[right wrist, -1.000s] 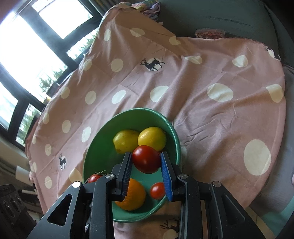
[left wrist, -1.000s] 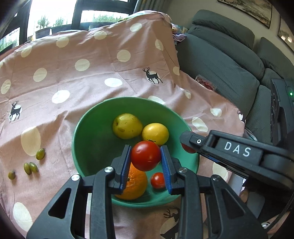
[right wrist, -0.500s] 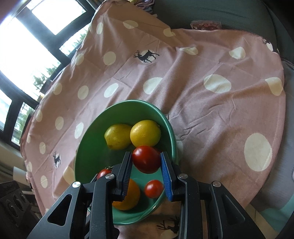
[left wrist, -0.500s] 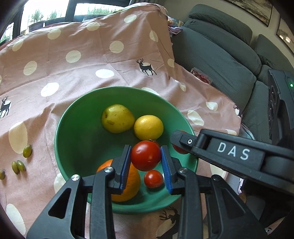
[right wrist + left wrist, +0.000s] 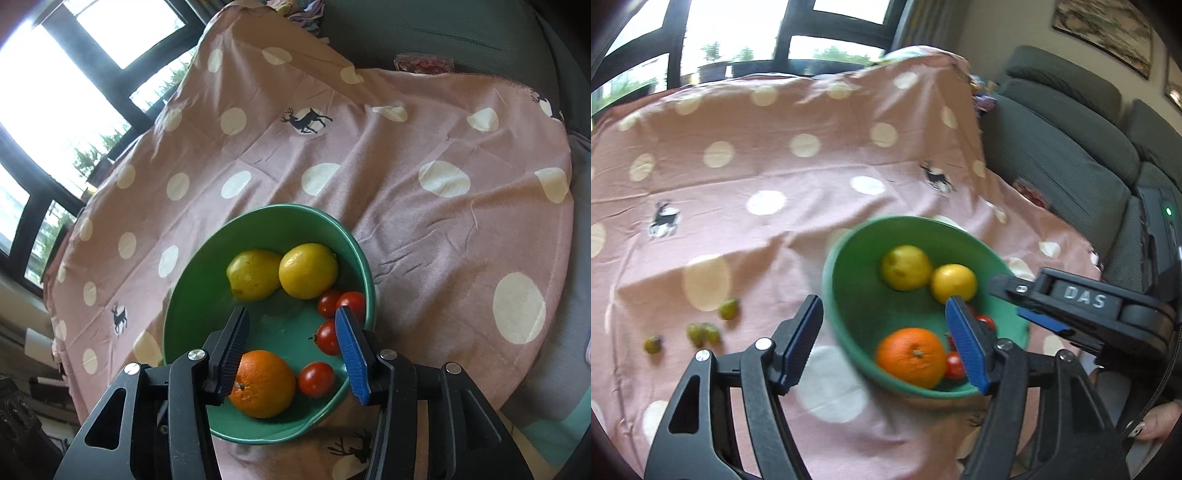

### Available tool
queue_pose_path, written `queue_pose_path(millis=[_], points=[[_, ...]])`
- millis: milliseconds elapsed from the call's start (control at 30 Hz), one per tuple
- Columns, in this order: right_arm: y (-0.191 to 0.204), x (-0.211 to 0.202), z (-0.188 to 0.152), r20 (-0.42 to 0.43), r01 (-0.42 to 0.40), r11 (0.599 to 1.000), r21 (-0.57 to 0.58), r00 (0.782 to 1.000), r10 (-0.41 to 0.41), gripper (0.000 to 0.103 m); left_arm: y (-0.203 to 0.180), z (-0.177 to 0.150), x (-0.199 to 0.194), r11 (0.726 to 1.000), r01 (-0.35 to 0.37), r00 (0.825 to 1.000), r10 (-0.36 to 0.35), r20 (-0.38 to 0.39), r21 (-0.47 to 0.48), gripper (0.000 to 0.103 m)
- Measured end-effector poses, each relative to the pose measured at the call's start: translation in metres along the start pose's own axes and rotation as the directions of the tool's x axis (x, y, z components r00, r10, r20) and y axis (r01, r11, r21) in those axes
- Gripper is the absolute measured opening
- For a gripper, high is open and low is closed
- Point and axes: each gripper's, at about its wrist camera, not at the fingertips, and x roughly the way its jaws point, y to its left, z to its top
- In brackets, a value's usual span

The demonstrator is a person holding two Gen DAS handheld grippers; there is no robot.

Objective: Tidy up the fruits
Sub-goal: 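Move the right gripper from the bowl toward the green olives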

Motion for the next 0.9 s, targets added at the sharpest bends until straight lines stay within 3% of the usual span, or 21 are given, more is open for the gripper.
queue_pose_path(millis=[167, 400, 533, 900], points=[[0.018, -0.004, -0.005, 0.017, -0.024, 0.999, -0.042, 1.000, 0.025, 0.049, 0.053, -0.001, -0.031, 0.982, -0.157, 0.986, 0.162, 0.040, -0.106, 0.071], [0.053, -0.006, -0.017, 0.040, -0.036, 0.992, -0.117, 0.998, 0.041, 0.049, 0.113, -0.008, -0.057, 0.924, -0.333, 0.936, 0.348, 0.054, -0.191, 0.072], [0.082, -0.007, -0.028, 0.049, -0.047, 0.981, -0.186, 0.997, 0.057, 0.049, 0.144, -0.014, -0.060, 0.895, -0.372, 0.921, 0.388, 0.022, -0.245, 0.072], [0.158, 0.018, -0.064, 0.008, -0.099, 0.929, -0.357, 0.994, 0.109, 0.049, 0.188, -0.030, -0.056, 0.877, -0.380, 0.921, 0.389, -0.028, -0.294, 0.071]])
